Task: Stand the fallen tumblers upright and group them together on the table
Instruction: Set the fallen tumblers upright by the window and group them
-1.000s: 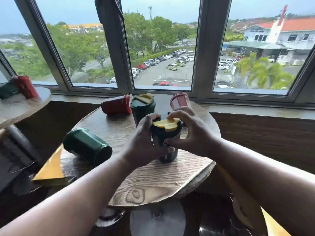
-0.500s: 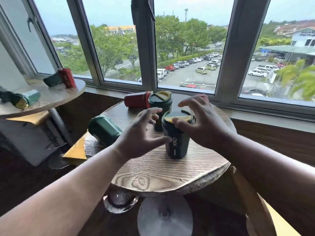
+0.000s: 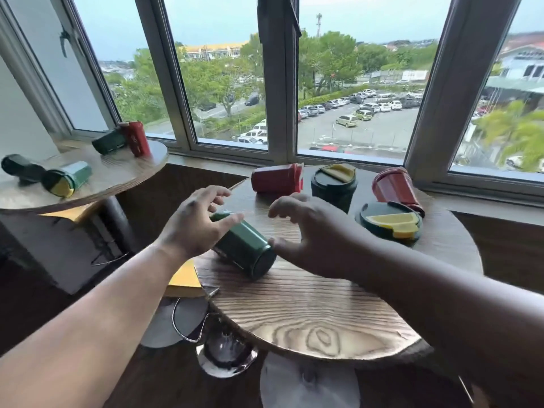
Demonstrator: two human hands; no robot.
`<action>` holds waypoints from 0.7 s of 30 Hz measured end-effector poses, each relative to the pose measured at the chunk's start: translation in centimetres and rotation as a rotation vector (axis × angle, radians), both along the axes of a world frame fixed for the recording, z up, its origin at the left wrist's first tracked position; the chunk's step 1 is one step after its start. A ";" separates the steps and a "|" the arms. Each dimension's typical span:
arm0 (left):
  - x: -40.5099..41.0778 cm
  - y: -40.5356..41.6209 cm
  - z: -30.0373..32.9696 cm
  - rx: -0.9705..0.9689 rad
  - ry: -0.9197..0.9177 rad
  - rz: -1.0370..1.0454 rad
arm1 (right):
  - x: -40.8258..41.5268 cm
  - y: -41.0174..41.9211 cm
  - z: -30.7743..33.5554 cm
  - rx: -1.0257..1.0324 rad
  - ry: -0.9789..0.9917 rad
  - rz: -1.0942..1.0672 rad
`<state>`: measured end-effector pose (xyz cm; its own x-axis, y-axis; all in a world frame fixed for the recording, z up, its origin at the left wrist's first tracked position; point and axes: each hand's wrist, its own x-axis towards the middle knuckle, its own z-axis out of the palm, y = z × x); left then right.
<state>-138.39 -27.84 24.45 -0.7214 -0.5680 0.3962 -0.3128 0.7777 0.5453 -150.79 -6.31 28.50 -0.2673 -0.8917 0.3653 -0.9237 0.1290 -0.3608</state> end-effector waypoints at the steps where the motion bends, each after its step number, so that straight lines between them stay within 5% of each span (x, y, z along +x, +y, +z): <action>1: 0.2 -1.2 -0.2 0.091 -0.063 -0.035 | 0.4 -1.1 -0.5 0.038 -0.011 -0.014; 9: 0.0 -8.4 -2.5 0.525 -0.310 -0.416 | 1.3 -7.3 -3.6 0.324 -0.208 -0.226; 21: -1.9 -9.0 -2.7 0.660 -0.253 -0.663 | 2.9 -7.6 -3.4 0.313 -0.229 -0.317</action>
